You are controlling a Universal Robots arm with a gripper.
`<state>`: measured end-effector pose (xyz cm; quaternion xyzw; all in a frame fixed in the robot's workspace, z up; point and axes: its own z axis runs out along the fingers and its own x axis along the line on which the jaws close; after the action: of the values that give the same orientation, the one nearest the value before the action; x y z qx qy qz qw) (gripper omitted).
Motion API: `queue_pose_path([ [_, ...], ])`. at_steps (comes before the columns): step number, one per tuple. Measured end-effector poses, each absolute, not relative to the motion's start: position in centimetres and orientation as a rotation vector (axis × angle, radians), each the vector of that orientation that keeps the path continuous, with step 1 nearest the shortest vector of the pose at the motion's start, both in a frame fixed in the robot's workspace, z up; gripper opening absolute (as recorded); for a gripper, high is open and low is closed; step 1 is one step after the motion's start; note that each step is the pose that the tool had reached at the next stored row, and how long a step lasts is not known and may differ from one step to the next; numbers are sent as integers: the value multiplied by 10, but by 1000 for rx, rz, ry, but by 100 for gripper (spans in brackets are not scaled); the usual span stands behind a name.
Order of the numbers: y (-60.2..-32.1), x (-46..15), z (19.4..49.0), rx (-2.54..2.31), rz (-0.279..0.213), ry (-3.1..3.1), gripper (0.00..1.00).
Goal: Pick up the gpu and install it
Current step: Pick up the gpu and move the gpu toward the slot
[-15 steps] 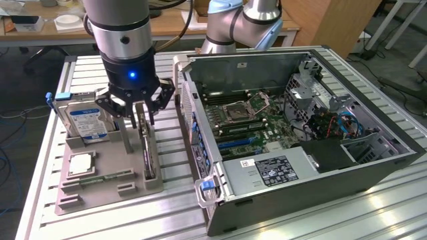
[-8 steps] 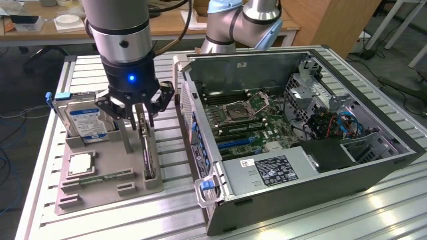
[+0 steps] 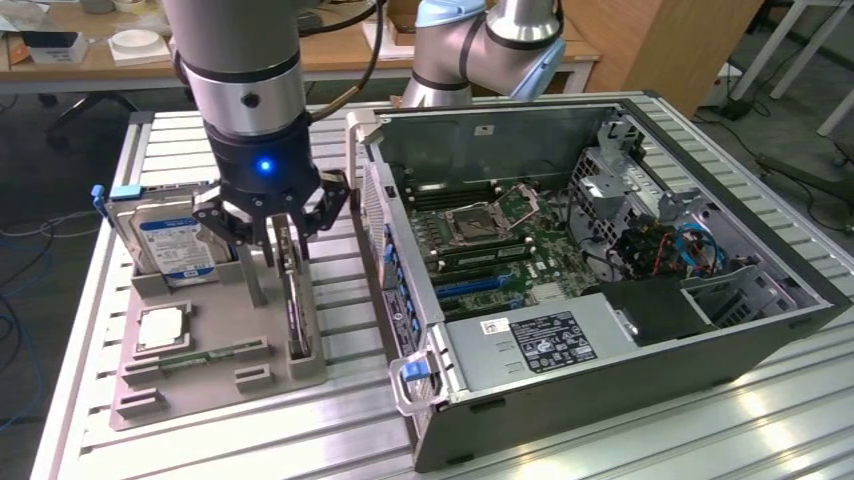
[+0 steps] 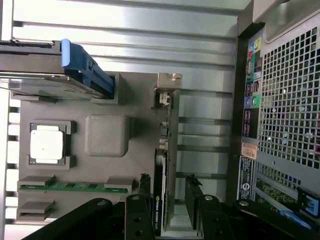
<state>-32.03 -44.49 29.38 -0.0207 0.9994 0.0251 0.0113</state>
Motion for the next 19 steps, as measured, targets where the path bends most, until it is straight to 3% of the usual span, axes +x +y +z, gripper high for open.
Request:
queue_pose_path([
  [16, -448, -321, 283, -65, 81, 3117, 42],
  [19, -450, -322, 281, -64, 81, 3117, 48],
])
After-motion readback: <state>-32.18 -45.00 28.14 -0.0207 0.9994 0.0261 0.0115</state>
